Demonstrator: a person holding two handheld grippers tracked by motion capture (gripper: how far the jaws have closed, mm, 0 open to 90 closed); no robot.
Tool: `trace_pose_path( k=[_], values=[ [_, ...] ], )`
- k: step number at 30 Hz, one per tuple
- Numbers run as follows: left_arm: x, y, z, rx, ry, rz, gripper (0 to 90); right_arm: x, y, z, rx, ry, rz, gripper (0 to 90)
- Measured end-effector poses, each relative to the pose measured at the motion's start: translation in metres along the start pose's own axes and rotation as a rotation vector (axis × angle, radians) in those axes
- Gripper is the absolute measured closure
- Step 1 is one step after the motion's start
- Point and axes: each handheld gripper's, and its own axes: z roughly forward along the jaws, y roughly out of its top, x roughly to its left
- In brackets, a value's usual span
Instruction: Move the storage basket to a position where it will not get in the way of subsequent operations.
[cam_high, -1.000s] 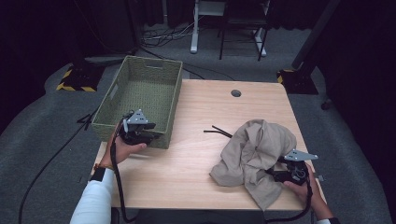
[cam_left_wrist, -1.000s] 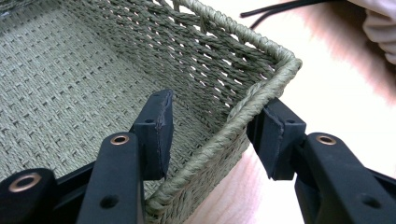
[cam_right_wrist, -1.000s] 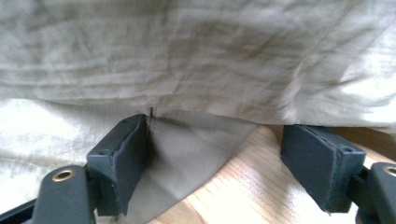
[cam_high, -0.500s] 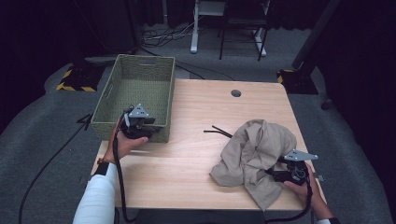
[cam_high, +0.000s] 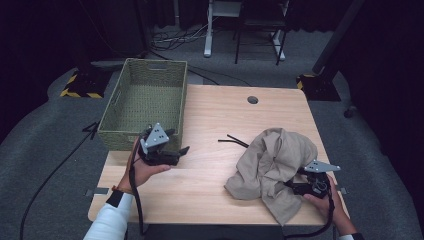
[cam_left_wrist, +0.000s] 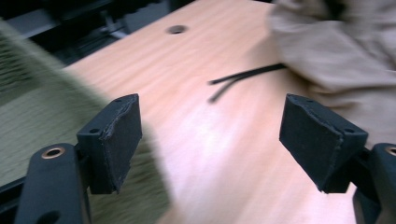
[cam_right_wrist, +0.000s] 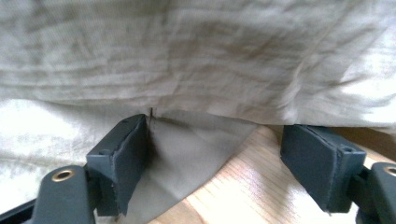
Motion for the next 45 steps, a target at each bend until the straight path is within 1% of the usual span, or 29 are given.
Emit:
trace_pose_path(
  k=[1,3,5,7,9,10,12,13,14,15,16,17,19,20,21,22,24,26,28,31,32,34,35,37,39,41,42,43,45],
  values=[
    [-0.006,-0.001,0.003,-0.006,-0.031,-0.007,21.0,0.0,0.0,0.0,0.0,0.0,0.0,23.2],
    [-0.015,-0.004,0.009,0.008,-0.064,-0.004,21.1,0.0,0.0,0.0,0.0,0.0,0.0,23.2],
    [-0.024,-0.009,0.017,0.027,-0.09,0.01,20.8,0.0,0.0,0.0,0.0,-0.001,0.002,23.2],
    [-0.032,-0.013,0.026,0.065,-0.119,0.013,20.9,0.0,0.0,0.0,0.0,0.0,0.001,23.2],
    [-0.041,-0.018,0.036,0.099,-0.143,0.035,21.2,0.0,0.0,0.0,0.0,0.0,0.002,23.2],
    [-0.046,-0.02,0.043,0.118,-0.17,0.039,21.9,0.0,0.0,0.0,0.0,-0.001,0.001,23.2],
    [-0.052,-0.022,0.054,0.143,-0.193,0.05,22.6,0.0,0.0,0.0,0.0,-0.001,0.002,23.2],
    [-0.056,-0.022,0.062,0.164,-0.207,0.057,23.5,0.0,0.0,0.0,0.0,-0.001,0.001,23.1],
    [-0.059,-0.022,0.067,0.173,-0.216,0.057,24.2,0.0,0.0,0.0,0.001,-0.001,0.001,23.2],
    [-0.063,-0.02,0.074,0.181,-0.239,0.068,25.0,0.0,0.0,0.0,0.0,-0.002,0.003,23.2],
    [-0.067,-0.019,0.081,0.185,-0.246,0.08,25.9,0.0,0.0,0.0,0.0,-0.002,0.0,23.3],
    [-0.071,-0.017,0.087,0.191,-0.254,0.093,26.6,0.0,0.0,-0.001,0.0,-0.005,-0.001,23.5],
    [-0.079,-0.011,0.1,0.193,-0.299,0.104,27.4,0.001,0.0,-0.002,-0.001,-0.01,-0.006,24.4],
    [-0.084,-0.008,0.107,0.197,-0.3,0.117,28.4,0.001,0.0,-0.003,-0.002,-0.019,-0.009,25.1],
    [-0.088,-0.005,0.115,0.199,-0.318,0.123,28.8,0.002,0.0,-0.005,-0.009,-0.024,-0.011,27.3],
    [-0.091,-0.003,0.12,0.196,-0.339,0.116,29.1,0.002,-0.001,-0.007,-0.017,-0.031,-0.01,30.2],
    [-0.1,0.003,0.135,0.196,-0.375,0.113,30.1,0.002,-0.001,-0.01,-0.009,-0.043,-0.012,31.1],
    [-0.107,0.006,0.147,0.212,-0.371,0.119,30.3,0.003,-0.002,-0.017,-0.02,-0.051,-0.022,34.7],
    [-0.111,0.008,0.157,0.214,-0.391,0.101,30.7,0.003,-0.003,-0.025,-0.04,-0.05,-0.015,35.8],
    [-0.116,0.008,0.163,0.226,-0.374,0.104,36.4,0.002,-0.004,-0.031,-0.055,-0.041,0.001,36.9],
    [-0.117,0.007,0.165,0.23,-0.379,0.108,39.2,0.003,-0.005,-0.031,-0.054,-0.022,0.0,36.1],
    [-0.118,0.005,0.168,0.26,-0.38,0.118,45.2,0.008,-0.004,-0.03,-0.035,-0.001,-0.028,35.0],
    [-0.118,0.004,0.169,0.265,-0.383,0.124,47.0,0.011,-0.004,-0.028,-0.025,0.011,-0.045,34.3],
    [-0.117,0.002,0.17,0.279,-0.396,0.122,55.3,0.016,-0.004,-0.024,-0.005,0.027,-0.066,34.1],
    [-0.115,0.0,0.17,0.29,-0.398,0.112,58.8,0.019,-0.004,-0.018,0.024,0.043,-0.088,34.3],
    [-0.108,-0.002,0.168,0.313,-0.415,0.066,59.4,0.021,-0.003,-0.015,0.037,0.049,-0.092,34.8],
    [-0.105,-0.004,0.166,0.315,-0.405,0.062,59.3,0.02,-0.003,-0.014,0.046,0.051,-0.089,35.0],
    [-0.102,-0.005,0.162,0.321,-0.386,0.076,59.2,0.02,-0.002,-0.014,0.049,0.052,-0.086,36.0],
    [-0.096,-0.007,0.153,0.333,-0.356,0.096,59.3,0.017,-0.001,-0.014,0.054,0.031,-0.087,38.3]
  ],
)
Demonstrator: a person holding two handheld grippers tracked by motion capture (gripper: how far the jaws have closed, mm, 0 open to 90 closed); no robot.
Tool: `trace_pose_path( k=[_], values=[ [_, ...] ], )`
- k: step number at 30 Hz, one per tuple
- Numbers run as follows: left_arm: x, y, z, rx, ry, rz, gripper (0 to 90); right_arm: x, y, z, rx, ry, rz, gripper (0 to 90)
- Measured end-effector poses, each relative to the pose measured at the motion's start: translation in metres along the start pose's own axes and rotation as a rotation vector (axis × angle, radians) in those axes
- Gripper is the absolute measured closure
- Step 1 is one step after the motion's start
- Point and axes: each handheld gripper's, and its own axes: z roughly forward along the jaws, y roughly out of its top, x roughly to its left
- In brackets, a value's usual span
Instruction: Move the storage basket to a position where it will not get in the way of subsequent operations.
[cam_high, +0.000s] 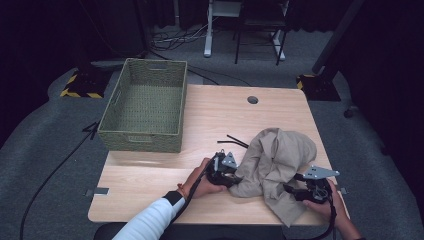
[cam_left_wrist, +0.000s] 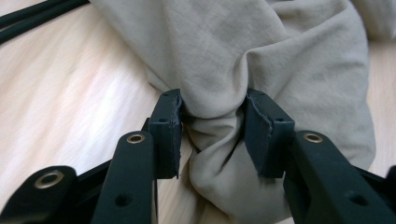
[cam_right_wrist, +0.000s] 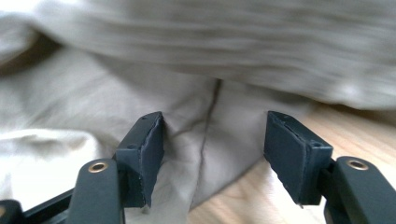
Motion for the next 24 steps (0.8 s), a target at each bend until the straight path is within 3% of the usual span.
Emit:
trace_pose_path(
  k=[2,6,9,17,24],
  values=[
    [0.004,-0.008,-0.009,0.013,0.018,-0.003,59.2,-0.005,0.001,0.0,0.0,-0.011,0.009,39.9],
    [0.006,-0.027,-0.03,0.026,0.095,0.003,59.1,-0.017,0.001,0.0,0.005,-0.069,0.025,39.6],
    [0.009,-0.042,-0.044,0.03,0.127,-0.021,59.2,-0.028,0.003,0.001,0.016,-0.119,0.05,36.9],
    [0.013,-0.071,-0.075,0.047,0.182,-0.085,58.6,-0.049,0.02,0.012,0.081,-0.246,0.046,34.9],
    [0.006,-0.088,-0.091,0.055,0.222,-0.1,57.8,-0.062,0.03,0.014,0.166,-0.368,0.079,36.9]
  ],
)
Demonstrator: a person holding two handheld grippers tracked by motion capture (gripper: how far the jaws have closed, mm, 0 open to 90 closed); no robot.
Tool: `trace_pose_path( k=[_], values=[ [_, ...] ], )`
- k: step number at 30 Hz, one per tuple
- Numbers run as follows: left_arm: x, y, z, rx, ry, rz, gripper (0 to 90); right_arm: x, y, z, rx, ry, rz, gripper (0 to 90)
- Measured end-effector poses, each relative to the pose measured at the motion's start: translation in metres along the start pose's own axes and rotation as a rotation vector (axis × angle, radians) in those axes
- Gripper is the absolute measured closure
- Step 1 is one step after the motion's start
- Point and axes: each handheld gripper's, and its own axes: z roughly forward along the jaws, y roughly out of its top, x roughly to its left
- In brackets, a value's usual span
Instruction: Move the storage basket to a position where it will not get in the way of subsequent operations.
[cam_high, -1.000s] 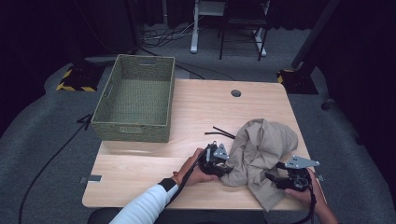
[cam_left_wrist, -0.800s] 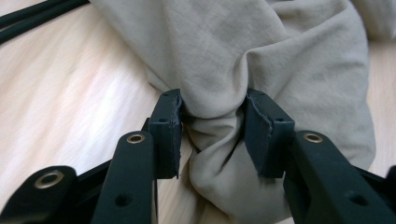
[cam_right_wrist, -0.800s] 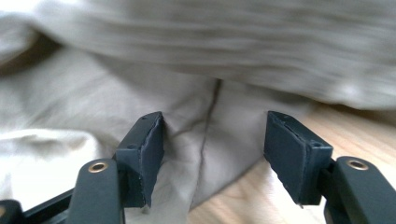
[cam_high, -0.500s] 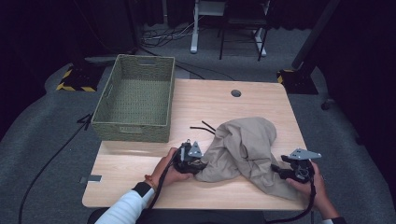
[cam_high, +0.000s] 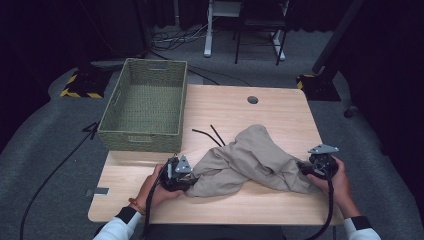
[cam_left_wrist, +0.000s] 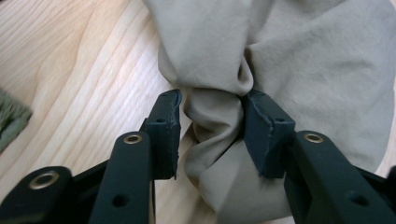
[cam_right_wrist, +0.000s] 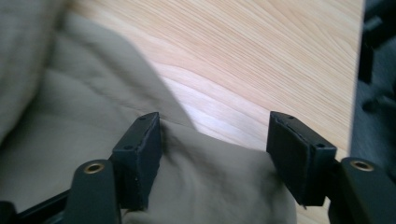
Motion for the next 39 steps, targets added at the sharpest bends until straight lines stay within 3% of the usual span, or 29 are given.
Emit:
trace_pose_path(
  k=[2,3,5,7,10,13,14,17,18,21,24,28,30,34,39],
  values=[
    [-0.002,-0.002,-0.002,-0.004,0.015,-0.013,50.2,-0.001,0.003,-0.003,0.001,-0.011,0.014,39.8],
    [-0.003,-0.003,-0.003,-0.013,-0.003,-0.017,48.6,-0.001,0.004,-0.005,-0.018,-0.007,0.018,40.7],
    [-0.006,-0.003,-0.004,-0.04,-0.028,-0.011,40.5,0.002,0.012,-0.018,-0.103,0.034,0.04,41.4],
    [-0.006,0.001,-0.005,-0.078,-0.037,-0.026,36.4,0.007,0.022,-0.033,-0.194,0.114,0.054,40.3],
    [-0.007,0.009,-0.005,-0.116,-0.047,-0.03,34.4,0.025,0.041,-0.051,-0.274,0.204,0.026,37.5],
    [-0.013,0.018,-0.001,-0.139,-0.052,-0.014,32.7,0.049,0.056,-0.062,-0.329,0.282,-0.043,35.5],
    [-0.015,0.02,0.001,-0.147,-0.059,-0.01,32.3,0.057,0.06,-0.062,-0.329,0.311,-0.069,35.2],
    [-0.022,0.025,0.01,-0.14,-0.078,0.015,31.1,0.078,0.065,-0.052,-0.279,0.325,-0.145,34.3],
    [-0.024,0.027,0.013,-0.135,-0.085,0.026,31.2,0.082,0.065,-0.047,-0.263,0.337,-0.149,34.8],
    [-0.027,0.029,0.02,-0.113,-0.094,0.042,33.5,0.089,0.061,-0.029,-0.196,0.302,-0.166,41.6],
    [-0.027,0.03,0.026,-0.081,-0.074,0.053,37.3,0.089,0.054,-0.015,-0.141,0.297,-0.174,54.9],
    [-0.021,0.028,0.028,-0.071,-0.045,0.029,37.1,0.087,0.046,-0.003,-0.073,0.283,-0.191,66.7],
    [-0.017,0.026,0.027,-0.067,-0.019,0.034,37.3,0.083,0.043,-0.001,-0.058,0.288,-0.184,68.9],
    [-0.006,0.02,0.024,-0.067,-0.009,0.005,39.5,0.073,0.039,0.0,-0.026,0.274,-0.167,75.1],
    [0.003,0.014,0.016,-0.048,0.07,-0.007,40.9,0.056,0.032,0.0,0.0,0.259,-0.111,81.9]
  ],
)
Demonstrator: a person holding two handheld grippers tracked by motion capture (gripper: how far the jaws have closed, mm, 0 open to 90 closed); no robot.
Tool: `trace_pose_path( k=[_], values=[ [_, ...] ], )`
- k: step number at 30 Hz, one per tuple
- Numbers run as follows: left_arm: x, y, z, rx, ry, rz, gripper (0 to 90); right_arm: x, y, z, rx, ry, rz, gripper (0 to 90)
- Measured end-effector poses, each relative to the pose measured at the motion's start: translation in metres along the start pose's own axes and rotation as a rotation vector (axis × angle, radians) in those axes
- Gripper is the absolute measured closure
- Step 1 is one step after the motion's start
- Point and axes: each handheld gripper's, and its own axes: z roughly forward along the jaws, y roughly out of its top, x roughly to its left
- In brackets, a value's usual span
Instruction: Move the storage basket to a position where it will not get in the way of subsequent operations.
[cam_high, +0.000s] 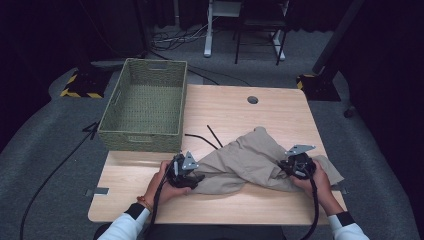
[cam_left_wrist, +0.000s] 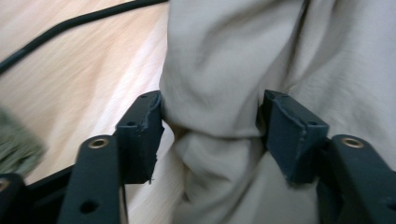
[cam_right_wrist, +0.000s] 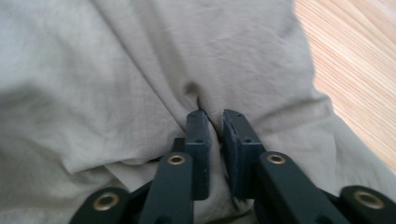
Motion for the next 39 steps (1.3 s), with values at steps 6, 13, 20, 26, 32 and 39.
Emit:
trace_pose_path(
  k=[6,13,20,26,32,39],
  values=[
    [-0.001,-0.004,-0.007,0.013,0.009,-0.004,45.4,-0.018,-0.011,-0.005,-0.006,0.009,0.076,82.8],
    [-0.005,-0.003,-0.018,-0.091,-0.119,-0.026,35.1,-0.012,0.003,-0.024,-0.119,-0.008,0.036,45.4],
    [-0.01,0.014,-0.007,-0.112,-0.119,-0.051,27.0,-0.006,0.051,-0.029,-0.225,-0.027,0.017,28.5],
    [-0.014,0.024,0.014,-0.053,-0.089,-0.042,25.0,-0.009,0.093,0.009,-0.13,0.046,0.084,23.6],
    [-0.015,0.026,0.019,-0.013,-0.079,-0.037,26.5,-0.009,0.102,0.045,-0.006,0.064,0.123,22.9],
    [-0.017,0.031,0.026,0.033,-0.079,-0.016,35.1,-0.006,0.105,0.055,0.042,0.142,0.114,58.4]
  ],
)
